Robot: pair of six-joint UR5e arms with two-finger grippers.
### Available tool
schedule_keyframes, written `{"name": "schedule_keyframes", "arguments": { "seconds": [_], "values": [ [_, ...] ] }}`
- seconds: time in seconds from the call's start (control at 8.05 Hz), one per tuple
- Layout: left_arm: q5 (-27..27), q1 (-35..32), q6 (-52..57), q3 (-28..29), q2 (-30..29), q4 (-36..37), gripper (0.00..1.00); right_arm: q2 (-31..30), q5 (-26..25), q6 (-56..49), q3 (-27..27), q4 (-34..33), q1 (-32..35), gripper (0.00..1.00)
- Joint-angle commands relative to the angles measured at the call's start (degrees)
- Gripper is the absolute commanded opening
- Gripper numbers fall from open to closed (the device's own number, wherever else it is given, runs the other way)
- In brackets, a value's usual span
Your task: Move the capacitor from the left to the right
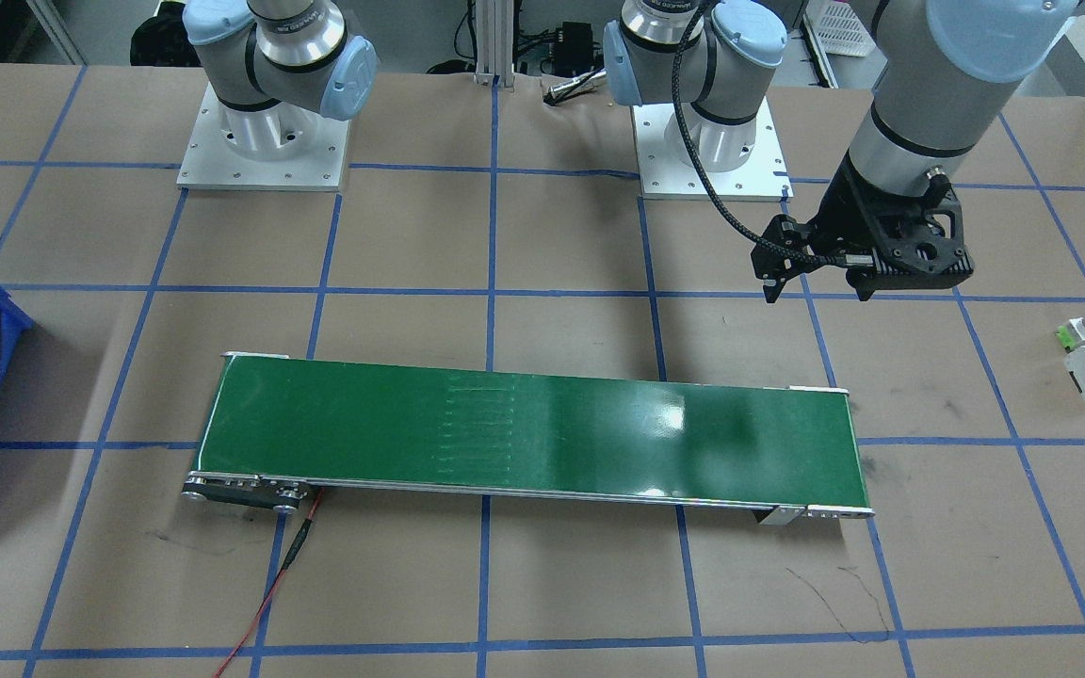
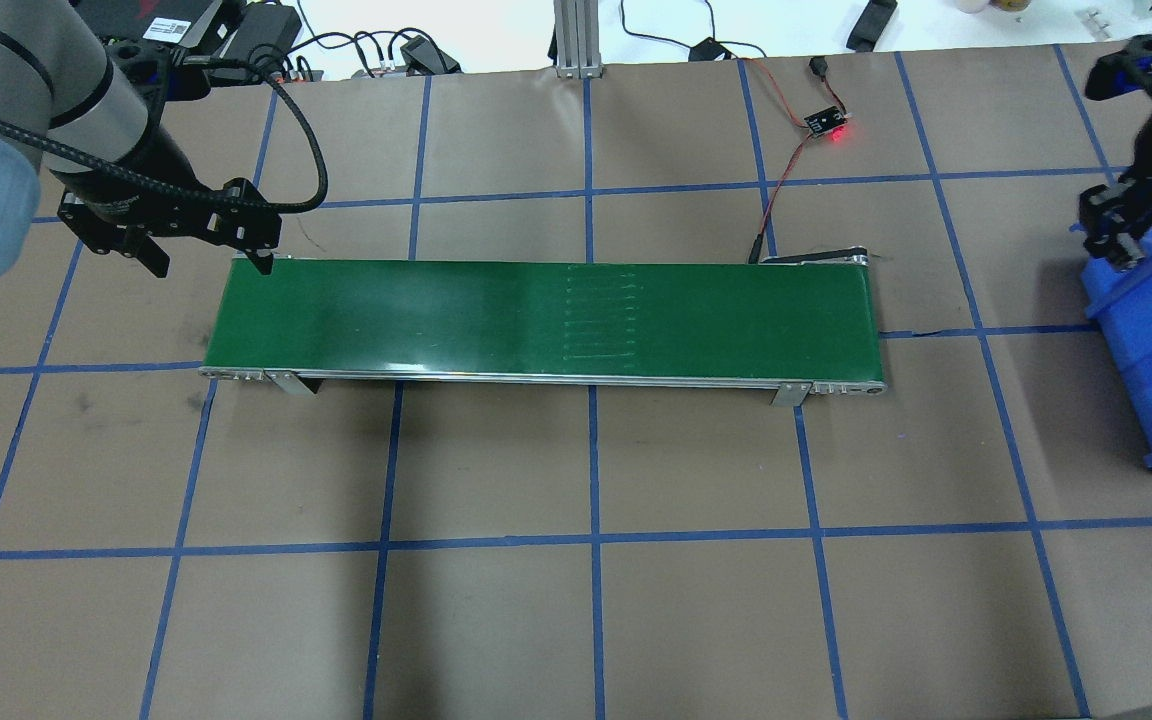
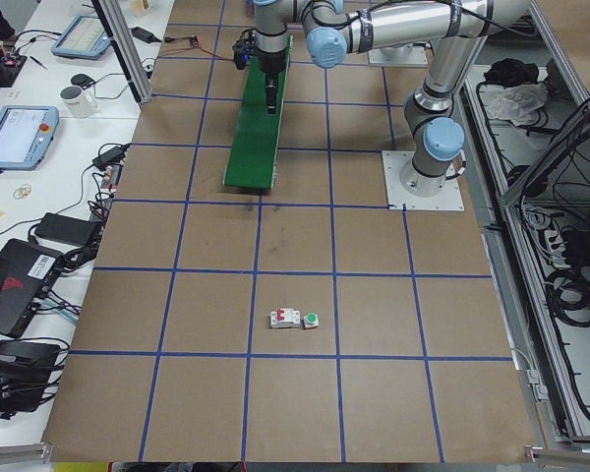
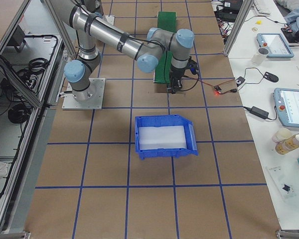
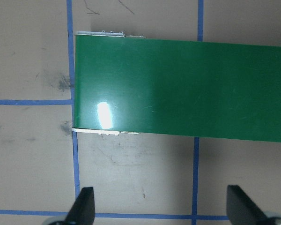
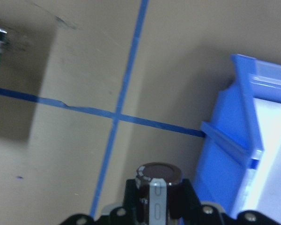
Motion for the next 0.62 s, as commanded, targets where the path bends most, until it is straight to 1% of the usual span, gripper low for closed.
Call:
{"name": "schedule_keyframes", "arguments": {
  "seconds": [0.0, 0.12, 0.25, 0.37, 0.5],
  "values": [
    [0.0, 0.1, 0.0, 0.0, 0.0, 0.0, 1.0, 0.6, 0.1, -17.0, -1.3, -2.2, -11.2, 0.07],
    [0.0, 0.0, 0.0, 0.0, 0.0, 0.0, 1.0, 2.7, 0.3, -20.4, -1.3, -3.7, -13.9, 0.07],
    [0.0, 0.0, 0.0, 0.0, 0.0, 0.0, 1.0, 6.1, 0.9, -23.7, -1.2, -6.9, -16.2, 0.07],
    [0.0, 0.0, 0.0, 0.0, 0.0, 0.0, 1.0, 10.5, 3.0, -26.0, -1.1, -10.4, -17.4, 0.07],
    [0.0, 0.0, 0.0, 0.0, 0.0, 0.0, 1.0, 12.8, 3.9, -26.0, -0.4, -12.3, -17.8, 0.07]
  ]
}}
